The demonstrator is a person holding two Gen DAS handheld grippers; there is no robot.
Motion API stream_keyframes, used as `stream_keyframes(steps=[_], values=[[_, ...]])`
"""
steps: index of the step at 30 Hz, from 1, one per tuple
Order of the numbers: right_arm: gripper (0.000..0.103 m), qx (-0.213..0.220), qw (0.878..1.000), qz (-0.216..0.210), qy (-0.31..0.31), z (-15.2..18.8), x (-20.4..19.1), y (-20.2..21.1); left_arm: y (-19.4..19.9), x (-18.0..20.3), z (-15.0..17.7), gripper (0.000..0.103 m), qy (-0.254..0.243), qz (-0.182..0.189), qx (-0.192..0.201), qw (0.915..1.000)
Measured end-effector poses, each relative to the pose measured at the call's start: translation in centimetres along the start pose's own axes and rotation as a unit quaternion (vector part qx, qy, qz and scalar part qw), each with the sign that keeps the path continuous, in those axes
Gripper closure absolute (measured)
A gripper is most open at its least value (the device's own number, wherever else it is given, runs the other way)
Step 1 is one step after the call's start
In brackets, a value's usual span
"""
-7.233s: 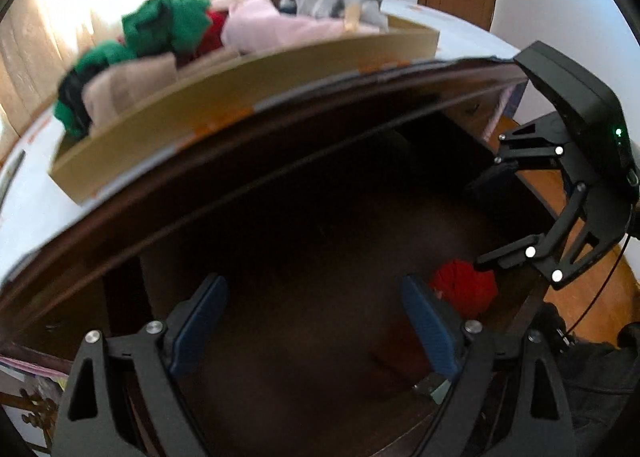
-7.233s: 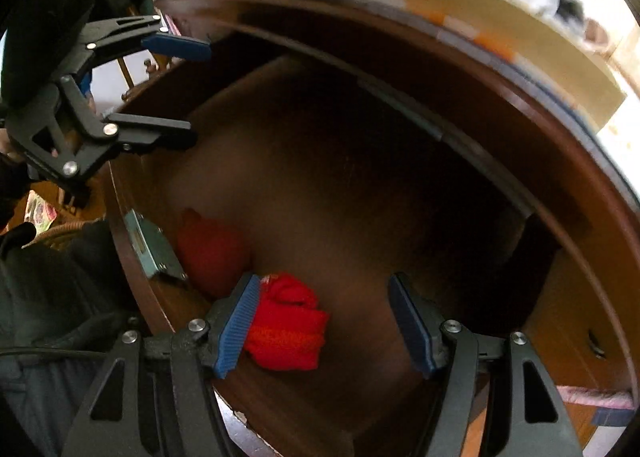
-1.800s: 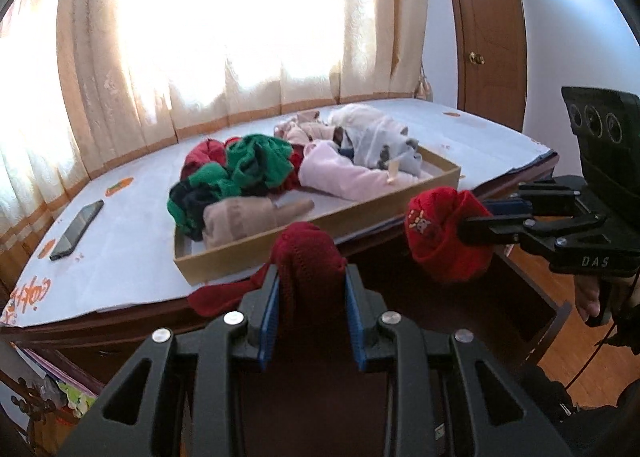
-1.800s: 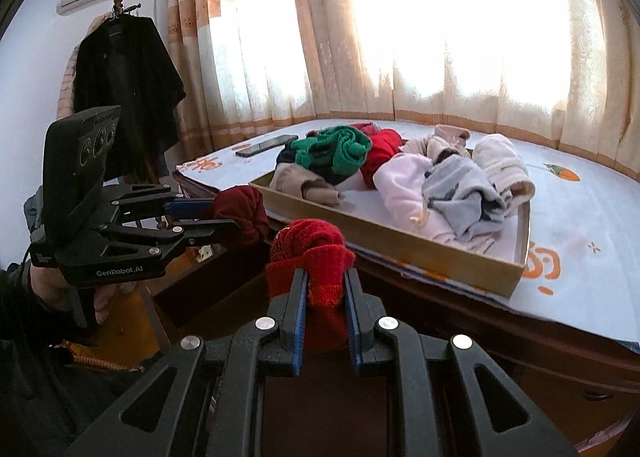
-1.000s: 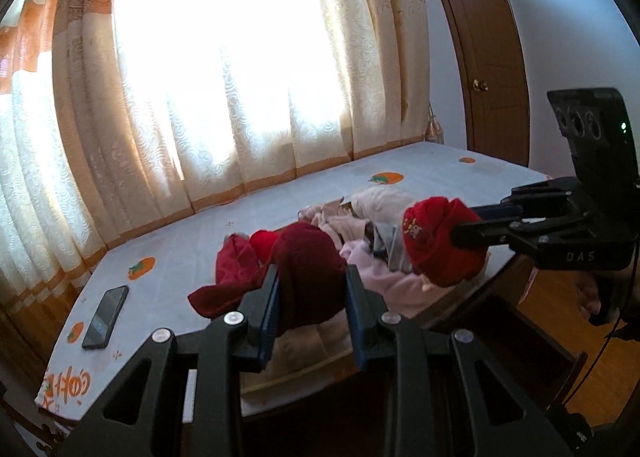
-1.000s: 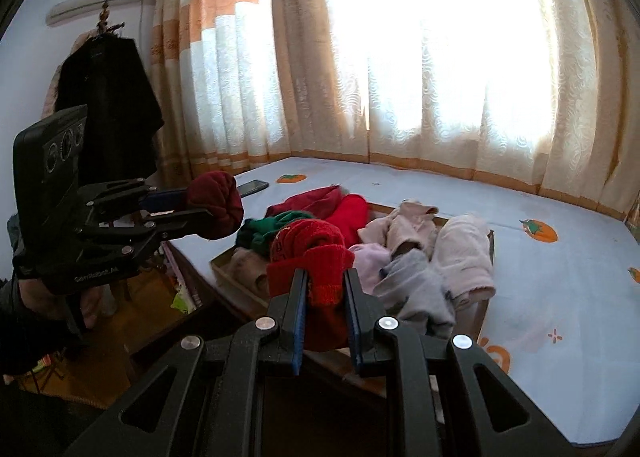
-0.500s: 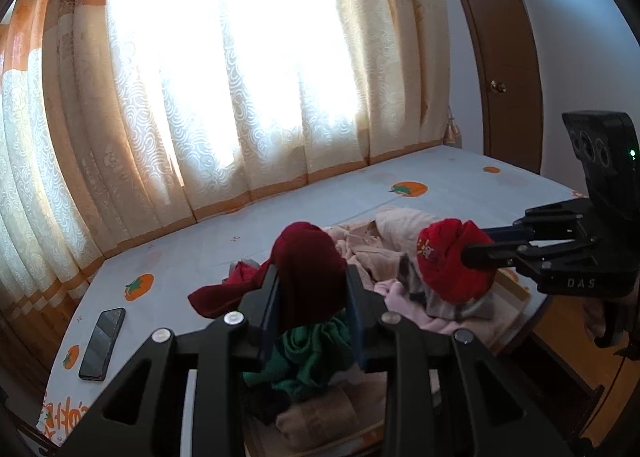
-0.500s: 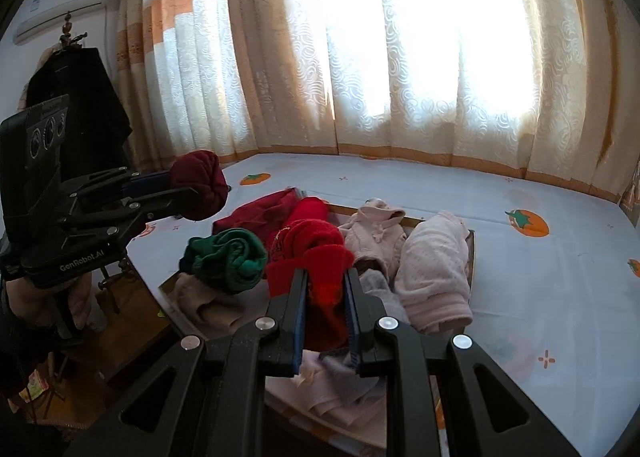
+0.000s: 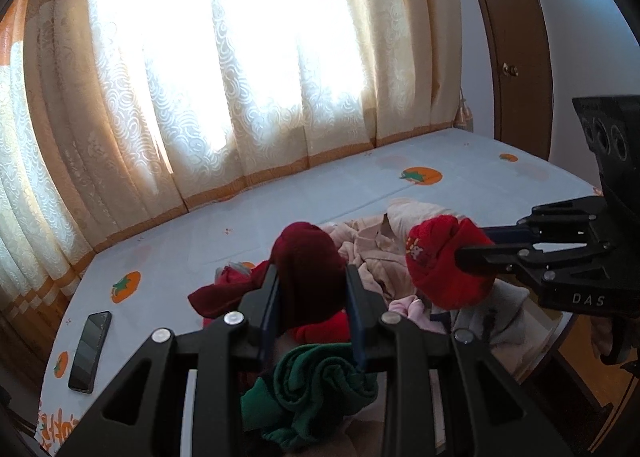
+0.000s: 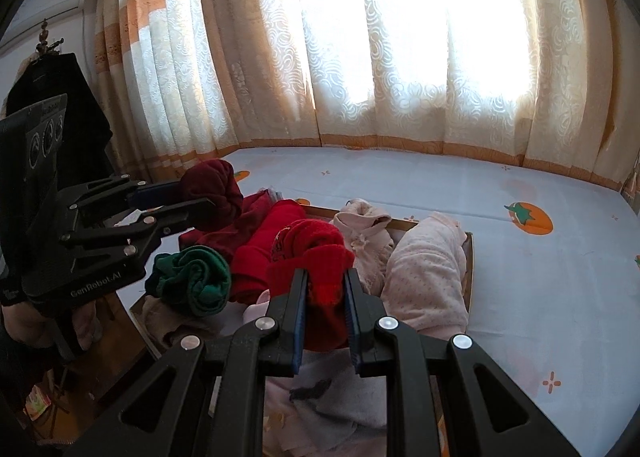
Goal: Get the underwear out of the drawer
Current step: 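Lower both red socks into the tray and open both tools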
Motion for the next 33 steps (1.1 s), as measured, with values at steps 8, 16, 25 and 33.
stream_keyframes(steps=[8,16,25,33], values=[[0.084,-0.028,1.0,0.008,-0.004,1.0,0.6,-1.8,-2.2,1.1,1.6,0.069,-0.004,0.011,-0.033,0.9994],[0.083,-0.056,0.998,0.021,-0.017,2.7,2.2,-3.5,-3.2,2.3,3.4,0.046,-0.027,0.012,-0.053,0.9982],[0.044,-0.037,0.999,0.022,-0.029,2.3,2.3,-2.5,-2.2,2.1,2.7,0.028,-0.034,-0.003,-0.038,0.9987],[0.036,-0.009,0.999,0.031,-0.018,1.7,1.0,-0.1,0.8,1.9,1.2,0.019,-0.02,-0.002,-0.004,0.9998]])
Point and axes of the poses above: each gripper's, at about its wrist camera, not at the fingertips, and y roughly against the way its jaws point, x to its right, z to its underside, the point moved 10 cm from there along -y, roughly the way its jaws point, and after that the axes turned 6 degrees about x, right-handed, at the moved point
